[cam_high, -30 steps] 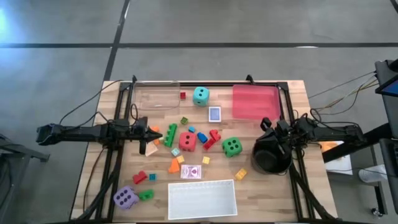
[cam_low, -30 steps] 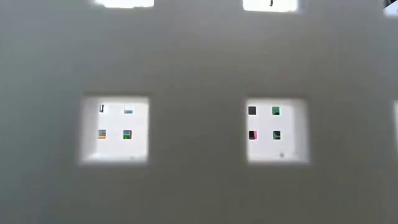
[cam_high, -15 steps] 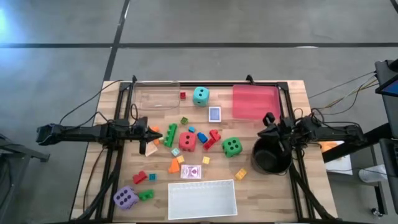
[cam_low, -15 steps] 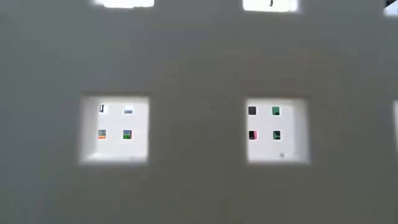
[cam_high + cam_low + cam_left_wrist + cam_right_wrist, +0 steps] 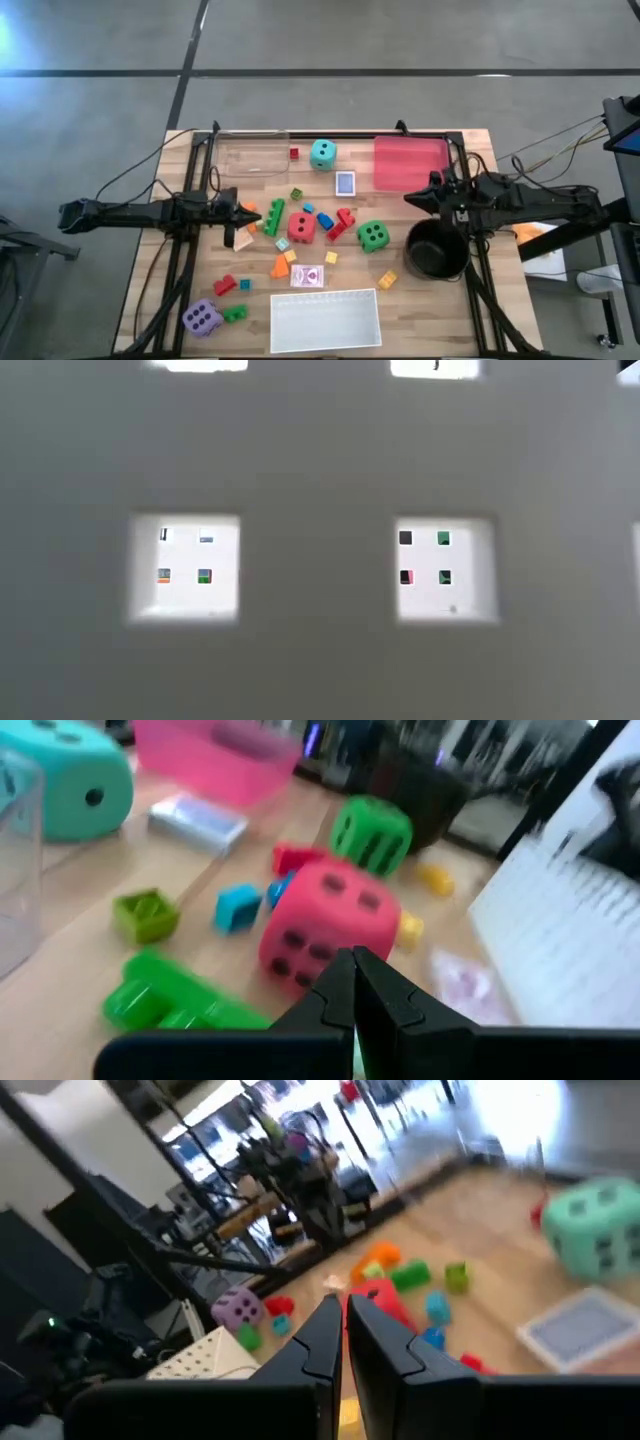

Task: Pick & Place Toys
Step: Put the green game piece into the red bin

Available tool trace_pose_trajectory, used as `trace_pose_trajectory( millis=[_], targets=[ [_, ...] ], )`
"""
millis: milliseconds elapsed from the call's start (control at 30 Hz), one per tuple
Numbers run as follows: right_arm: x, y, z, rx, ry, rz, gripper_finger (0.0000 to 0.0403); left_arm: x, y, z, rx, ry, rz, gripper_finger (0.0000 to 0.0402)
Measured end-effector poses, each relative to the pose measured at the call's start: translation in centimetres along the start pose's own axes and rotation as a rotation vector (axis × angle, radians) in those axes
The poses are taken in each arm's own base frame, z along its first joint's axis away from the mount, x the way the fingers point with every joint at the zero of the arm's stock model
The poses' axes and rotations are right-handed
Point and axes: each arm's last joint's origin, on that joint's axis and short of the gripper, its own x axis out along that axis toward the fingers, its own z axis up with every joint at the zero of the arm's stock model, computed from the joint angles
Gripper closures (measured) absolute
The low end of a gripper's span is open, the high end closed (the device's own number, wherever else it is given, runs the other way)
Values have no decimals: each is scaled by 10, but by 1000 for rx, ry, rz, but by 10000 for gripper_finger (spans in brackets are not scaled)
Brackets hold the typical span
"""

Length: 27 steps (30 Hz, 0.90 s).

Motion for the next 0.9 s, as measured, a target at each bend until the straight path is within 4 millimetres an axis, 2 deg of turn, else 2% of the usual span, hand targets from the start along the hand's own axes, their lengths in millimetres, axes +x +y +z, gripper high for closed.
trace_pose_trajectory(
  millis=[100,200,333,367,467,533,767,900],
  targets=[
    [6,10,12,49,12,-8,385,-1,-5,13,-54,-93,-41,399],
    [13,18,22,33,16,-11,385,-6,-14,33,-18,-119,-80,399],
    [23,26,31,-18,28,-21,385,-8,-21,52,-50,-45,-50,399],
    [26,27,32,-21,31,-23,385,-8,-25,59,-107,-49,-55,399],
    [34,32,37,-23,42,-31,385,-12,-36,86,-442,-98,-105,399],
    [41,33,38,-25,54,-39,385,-15,-42,102,-557,-147,-119,399],
    [58,40,45,-43,78,-54,385,-20,-49,128,-558,-255,-65,399],
    [63,44,50,-85,77,-50,385,-10,-49,135,-545,-143,45,399]
  ],
)
